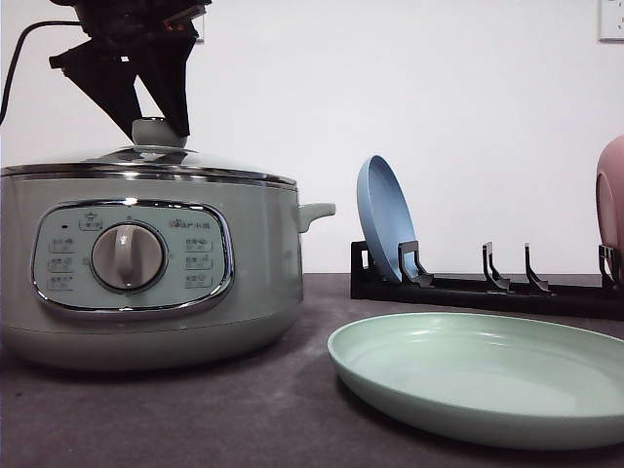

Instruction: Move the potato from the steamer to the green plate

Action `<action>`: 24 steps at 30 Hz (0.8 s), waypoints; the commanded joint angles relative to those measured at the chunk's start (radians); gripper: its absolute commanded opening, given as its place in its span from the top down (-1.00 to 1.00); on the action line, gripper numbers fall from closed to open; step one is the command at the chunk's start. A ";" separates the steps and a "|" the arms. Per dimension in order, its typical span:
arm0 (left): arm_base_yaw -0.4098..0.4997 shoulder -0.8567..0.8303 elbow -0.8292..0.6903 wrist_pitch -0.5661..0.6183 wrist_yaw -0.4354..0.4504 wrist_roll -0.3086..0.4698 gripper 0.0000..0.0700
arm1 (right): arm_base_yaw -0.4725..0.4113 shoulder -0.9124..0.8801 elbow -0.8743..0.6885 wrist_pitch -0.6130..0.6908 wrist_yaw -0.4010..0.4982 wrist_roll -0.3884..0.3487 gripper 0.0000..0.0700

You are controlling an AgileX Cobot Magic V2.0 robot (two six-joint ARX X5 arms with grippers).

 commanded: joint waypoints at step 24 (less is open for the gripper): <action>0.056 -0.338 0.026 -0.024 -0.006 -0.029 0.99 | 0.005 0.010 0.016 0.013 0.001 -0.010 -0.17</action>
